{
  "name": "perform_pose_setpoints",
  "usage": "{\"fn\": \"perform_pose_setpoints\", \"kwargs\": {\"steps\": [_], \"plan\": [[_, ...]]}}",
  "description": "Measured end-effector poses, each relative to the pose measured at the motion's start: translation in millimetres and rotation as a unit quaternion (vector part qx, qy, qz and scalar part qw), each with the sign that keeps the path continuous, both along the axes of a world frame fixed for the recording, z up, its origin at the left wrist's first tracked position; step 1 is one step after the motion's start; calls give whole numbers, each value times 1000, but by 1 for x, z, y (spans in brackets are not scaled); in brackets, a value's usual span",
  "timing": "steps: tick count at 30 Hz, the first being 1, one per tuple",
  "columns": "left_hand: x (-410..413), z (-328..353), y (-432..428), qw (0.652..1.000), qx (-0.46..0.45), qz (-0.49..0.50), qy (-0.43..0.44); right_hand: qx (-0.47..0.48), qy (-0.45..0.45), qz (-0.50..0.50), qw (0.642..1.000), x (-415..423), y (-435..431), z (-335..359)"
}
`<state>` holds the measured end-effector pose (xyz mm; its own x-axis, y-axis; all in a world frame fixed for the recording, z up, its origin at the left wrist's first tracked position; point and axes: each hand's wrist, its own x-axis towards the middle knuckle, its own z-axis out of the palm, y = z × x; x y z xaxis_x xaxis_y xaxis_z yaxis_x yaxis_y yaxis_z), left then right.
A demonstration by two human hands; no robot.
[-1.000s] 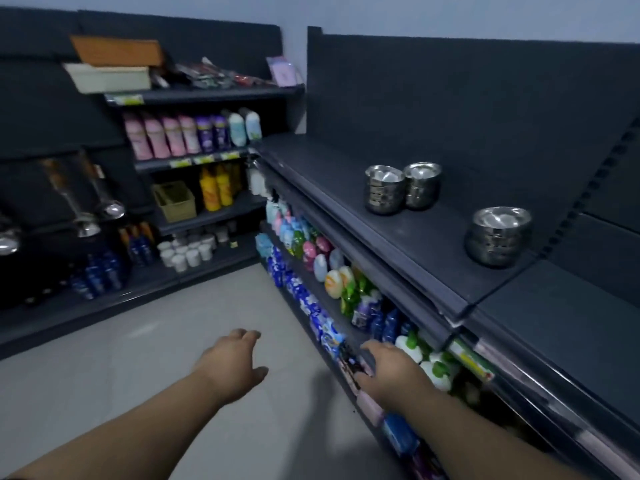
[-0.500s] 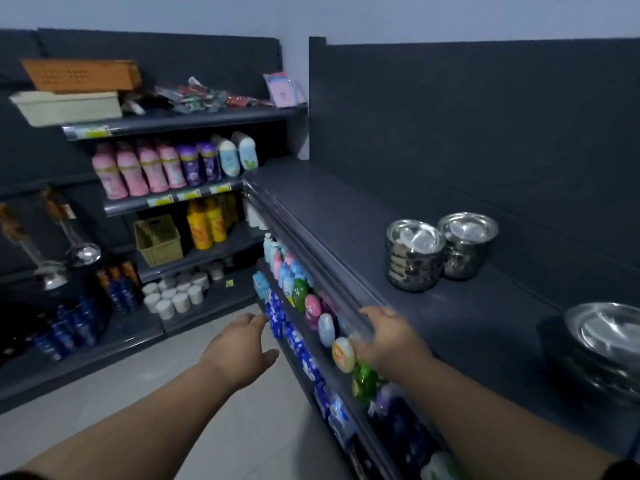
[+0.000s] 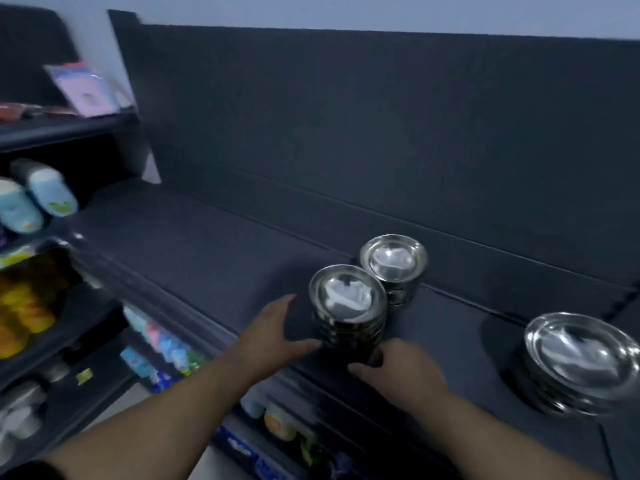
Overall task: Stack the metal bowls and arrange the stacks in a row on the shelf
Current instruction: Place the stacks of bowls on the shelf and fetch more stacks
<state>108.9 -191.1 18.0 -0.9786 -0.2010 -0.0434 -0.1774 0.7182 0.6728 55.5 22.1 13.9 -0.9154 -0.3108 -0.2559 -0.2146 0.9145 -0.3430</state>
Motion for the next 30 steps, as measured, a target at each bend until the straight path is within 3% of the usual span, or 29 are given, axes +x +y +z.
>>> {"fn": "perform_pose_setpoints", "kwargs": {"steps": [5,12,21,30], "plan": [[-42,-16,-13,986,116,-112,-31,-59,1,-123,991,-1,-8,1],[-54,-33,-19,948,250,-188,-54,-226,-36,-182,956,12,-30,1],[-25,-12,9,932,268,-242,-30,-288,20,-230,929,62,-8,17],[61,2,141,908,284,-302,-57,-318,71,-296,898,184,114,19]]}}
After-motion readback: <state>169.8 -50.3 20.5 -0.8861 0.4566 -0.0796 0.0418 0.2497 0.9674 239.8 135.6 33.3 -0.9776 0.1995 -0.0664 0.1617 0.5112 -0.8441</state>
